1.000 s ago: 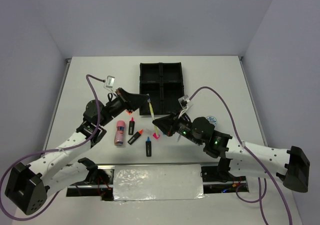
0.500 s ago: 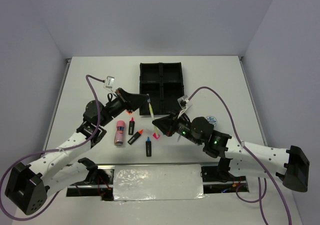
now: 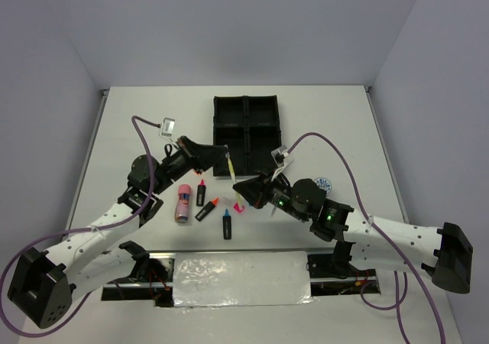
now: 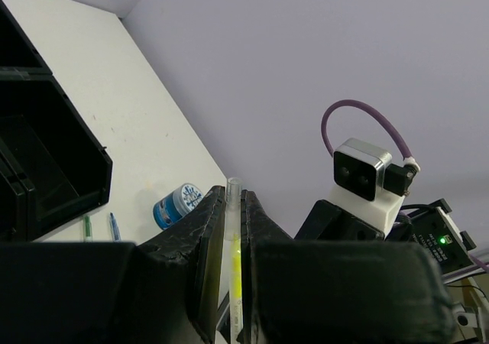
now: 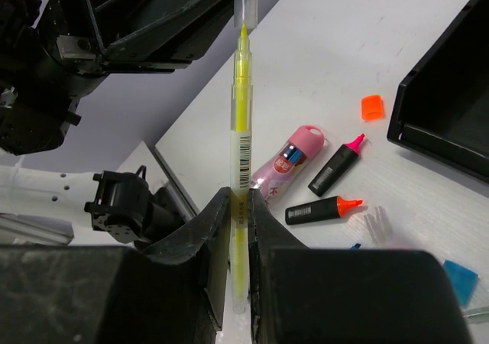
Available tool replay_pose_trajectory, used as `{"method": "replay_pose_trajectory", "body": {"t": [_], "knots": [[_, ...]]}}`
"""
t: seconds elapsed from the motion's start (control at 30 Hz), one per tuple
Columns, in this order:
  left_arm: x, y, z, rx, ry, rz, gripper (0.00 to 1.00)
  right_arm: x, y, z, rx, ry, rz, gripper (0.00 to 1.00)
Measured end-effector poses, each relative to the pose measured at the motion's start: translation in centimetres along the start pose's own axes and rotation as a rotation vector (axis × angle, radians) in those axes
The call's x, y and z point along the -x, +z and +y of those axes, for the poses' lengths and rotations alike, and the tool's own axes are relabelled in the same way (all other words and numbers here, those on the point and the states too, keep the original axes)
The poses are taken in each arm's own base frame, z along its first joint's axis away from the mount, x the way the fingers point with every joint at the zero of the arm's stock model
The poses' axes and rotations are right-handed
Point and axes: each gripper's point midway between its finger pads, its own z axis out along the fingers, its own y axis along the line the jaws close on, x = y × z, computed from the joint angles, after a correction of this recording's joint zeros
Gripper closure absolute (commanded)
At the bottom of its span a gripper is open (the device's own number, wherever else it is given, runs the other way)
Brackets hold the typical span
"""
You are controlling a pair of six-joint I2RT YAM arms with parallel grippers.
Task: Sort the stationery into containers
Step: Close the pen cap on the pen.
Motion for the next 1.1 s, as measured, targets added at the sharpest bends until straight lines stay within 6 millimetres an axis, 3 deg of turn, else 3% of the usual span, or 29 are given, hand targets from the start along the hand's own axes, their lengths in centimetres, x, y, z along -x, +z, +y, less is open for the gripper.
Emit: {"method": "replay_pose_trajectory", "body": {"t": [0.87,1.1], "knots": [[0.0,-0.2,-0.5,-0.037,-0.023,-0.006,1.0,2.2,1.2,0.3,-0.047,-0.098,-0.021,1.0],[0.4,0.0,-0.9,-0.045,-0.01,-0.004,0.98,2.9,1.4,0.1,-0.047,-0.219,-0.03,1.0]]}}
